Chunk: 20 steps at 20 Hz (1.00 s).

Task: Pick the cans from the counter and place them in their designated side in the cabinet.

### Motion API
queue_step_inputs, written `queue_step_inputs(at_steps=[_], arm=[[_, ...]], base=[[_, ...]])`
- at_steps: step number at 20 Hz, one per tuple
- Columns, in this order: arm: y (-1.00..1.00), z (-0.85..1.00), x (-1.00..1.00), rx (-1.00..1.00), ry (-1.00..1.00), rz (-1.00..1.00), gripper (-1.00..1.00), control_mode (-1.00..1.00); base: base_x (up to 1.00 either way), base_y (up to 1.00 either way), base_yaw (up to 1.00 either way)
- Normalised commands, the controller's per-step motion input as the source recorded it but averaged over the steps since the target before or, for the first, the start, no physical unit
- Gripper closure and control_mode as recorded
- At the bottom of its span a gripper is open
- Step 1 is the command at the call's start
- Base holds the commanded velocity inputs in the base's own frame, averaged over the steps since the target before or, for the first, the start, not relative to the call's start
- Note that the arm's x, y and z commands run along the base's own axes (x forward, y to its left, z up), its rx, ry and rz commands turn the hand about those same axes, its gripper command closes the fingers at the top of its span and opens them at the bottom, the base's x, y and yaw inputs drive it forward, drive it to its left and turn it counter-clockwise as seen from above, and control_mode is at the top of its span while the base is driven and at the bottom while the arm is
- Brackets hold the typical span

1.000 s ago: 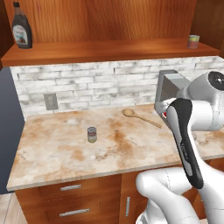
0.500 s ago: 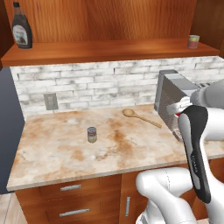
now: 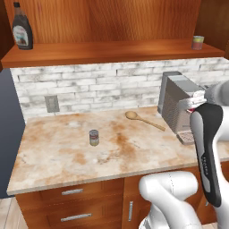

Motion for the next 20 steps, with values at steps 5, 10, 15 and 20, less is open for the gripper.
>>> queue_step_inputs(at_steps=[5, 10, 15, 20], arm=[[-0.12, 0.32, -0.07, -0.02, -0.07, -0.02, 1.0, -1.0], [-0.11, 0.3, -0.04, -0.01, -0.06, -0.02, 1.0, -1.0], [-0.07, 0.24, 0.0, -0.01, -0.05, -0.02, 1.0, -1.0], [-0.07, 0.25, 0.0, -0.01, -0.07, -0.02, 1.0, -1.0]], base=[[0.0, 0.0, 0.0], [0.0, 0.0, 0.0], [0.0, 0.0, 0.0], [0.0, 0.0, 0.0]])
